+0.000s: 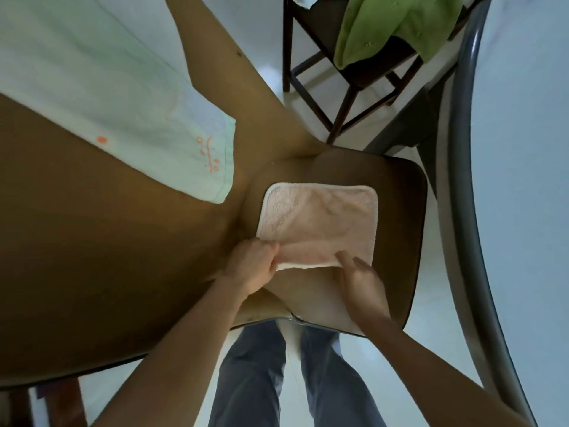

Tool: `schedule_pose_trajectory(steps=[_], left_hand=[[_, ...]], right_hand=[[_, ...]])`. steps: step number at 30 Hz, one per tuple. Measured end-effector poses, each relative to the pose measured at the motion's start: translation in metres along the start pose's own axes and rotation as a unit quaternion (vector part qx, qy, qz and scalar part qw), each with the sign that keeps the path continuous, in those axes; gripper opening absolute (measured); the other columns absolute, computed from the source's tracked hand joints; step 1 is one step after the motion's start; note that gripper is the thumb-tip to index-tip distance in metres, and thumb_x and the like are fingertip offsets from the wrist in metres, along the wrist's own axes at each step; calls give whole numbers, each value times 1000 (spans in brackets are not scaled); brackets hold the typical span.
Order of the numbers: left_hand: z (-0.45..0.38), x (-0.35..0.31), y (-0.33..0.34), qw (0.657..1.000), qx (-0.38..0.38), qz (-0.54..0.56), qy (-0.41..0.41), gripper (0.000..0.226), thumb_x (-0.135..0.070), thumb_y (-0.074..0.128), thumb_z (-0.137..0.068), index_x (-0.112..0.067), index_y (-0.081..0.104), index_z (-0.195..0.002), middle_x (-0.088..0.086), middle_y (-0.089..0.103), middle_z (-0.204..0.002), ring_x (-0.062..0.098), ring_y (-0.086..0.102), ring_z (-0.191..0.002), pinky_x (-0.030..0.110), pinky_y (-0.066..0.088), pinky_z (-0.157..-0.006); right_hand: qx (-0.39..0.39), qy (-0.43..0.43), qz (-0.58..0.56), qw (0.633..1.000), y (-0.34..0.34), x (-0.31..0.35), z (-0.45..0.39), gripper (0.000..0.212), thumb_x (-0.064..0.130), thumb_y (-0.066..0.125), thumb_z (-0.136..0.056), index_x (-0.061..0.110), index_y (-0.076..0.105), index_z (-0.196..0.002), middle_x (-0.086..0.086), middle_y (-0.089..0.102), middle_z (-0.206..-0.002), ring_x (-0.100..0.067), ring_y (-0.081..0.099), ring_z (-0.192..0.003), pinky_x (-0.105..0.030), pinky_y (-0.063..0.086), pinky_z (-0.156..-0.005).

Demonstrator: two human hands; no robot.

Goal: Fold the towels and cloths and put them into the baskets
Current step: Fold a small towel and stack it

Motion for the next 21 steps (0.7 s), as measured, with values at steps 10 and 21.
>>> schedule_pose_trajectory(steps=[10, 21], left_hand=[[-11, -28, 40, 999, -15, -32, 23, 52, -52, 55, -90, -19, 48, -131, 0, 55, -133, 17, 51, -122, 34, 33, -109], [6, 24, -64, 885, -317, 301, -159, 13, -16, 53, -97, -12, 57, -109, 3, 66, -97, 18, 66, -88, 30, 57, -71]], right_hand=[[48, 3, -35, 998, 6, 15, -11, 43, 6, 38, -96, 19, 38, -137, -12, 66, -96, -32, 65, -84, -38, 51, -71], [-193, 49, -142, 970, -76, 31, -45, 41, 5, 45, -97, 16, 49, -136, -8, 62, -126, -25, 56, -120, -42, 37, -110]])
Point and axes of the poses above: each hand's wrist, its own z-axis away from the middle knuckle, its own y-axis out of the palm, x = y × z, the point moved 10 cm from there along -z, towards the middle knuckle
